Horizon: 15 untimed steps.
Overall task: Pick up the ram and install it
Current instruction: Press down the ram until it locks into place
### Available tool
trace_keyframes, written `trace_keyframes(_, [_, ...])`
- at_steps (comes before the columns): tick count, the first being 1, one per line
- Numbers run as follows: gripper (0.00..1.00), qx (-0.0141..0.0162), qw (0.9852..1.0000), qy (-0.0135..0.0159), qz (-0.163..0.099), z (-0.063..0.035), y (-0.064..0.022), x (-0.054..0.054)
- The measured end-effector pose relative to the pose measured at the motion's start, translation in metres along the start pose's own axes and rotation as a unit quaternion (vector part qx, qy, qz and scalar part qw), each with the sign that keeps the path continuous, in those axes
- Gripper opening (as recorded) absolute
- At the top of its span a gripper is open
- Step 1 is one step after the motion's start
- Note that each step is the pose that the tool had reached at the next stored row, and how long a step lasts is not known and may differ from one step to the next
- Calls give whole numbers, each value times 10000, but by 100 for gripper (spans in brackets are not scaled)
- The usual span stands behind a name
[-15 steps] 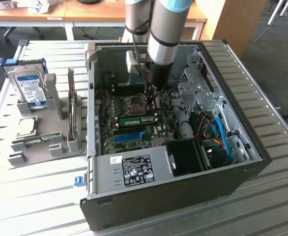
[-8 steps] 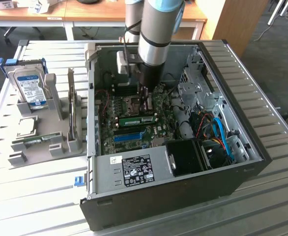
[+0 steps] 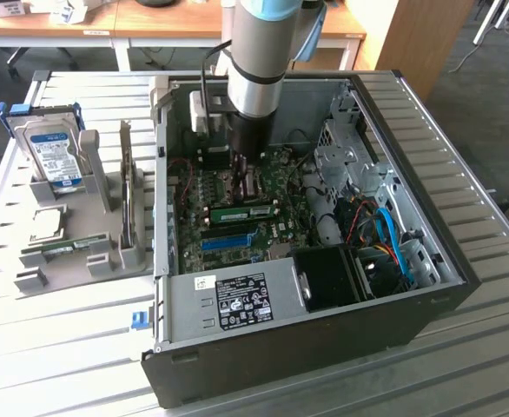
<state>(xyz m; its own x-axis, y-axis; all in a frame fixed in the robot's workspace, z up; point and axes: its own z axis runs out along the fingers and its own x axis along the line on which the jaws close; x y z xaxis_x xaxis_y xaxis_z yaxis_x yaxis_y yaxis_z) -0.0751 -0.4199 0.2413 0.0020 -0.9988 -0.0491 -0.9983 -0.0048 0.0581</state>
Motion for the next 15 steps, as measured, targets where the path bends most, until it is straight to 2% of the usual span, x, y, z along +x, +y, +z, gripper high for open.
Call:
trace_keyframes(5, [11,0,10000,0,0,2,44,0])
trace_keyframes(11, [11,0,10000,0,0,7,45,1])
trace_keyframes(15, [11,0,10000,0,0,45,42,2])
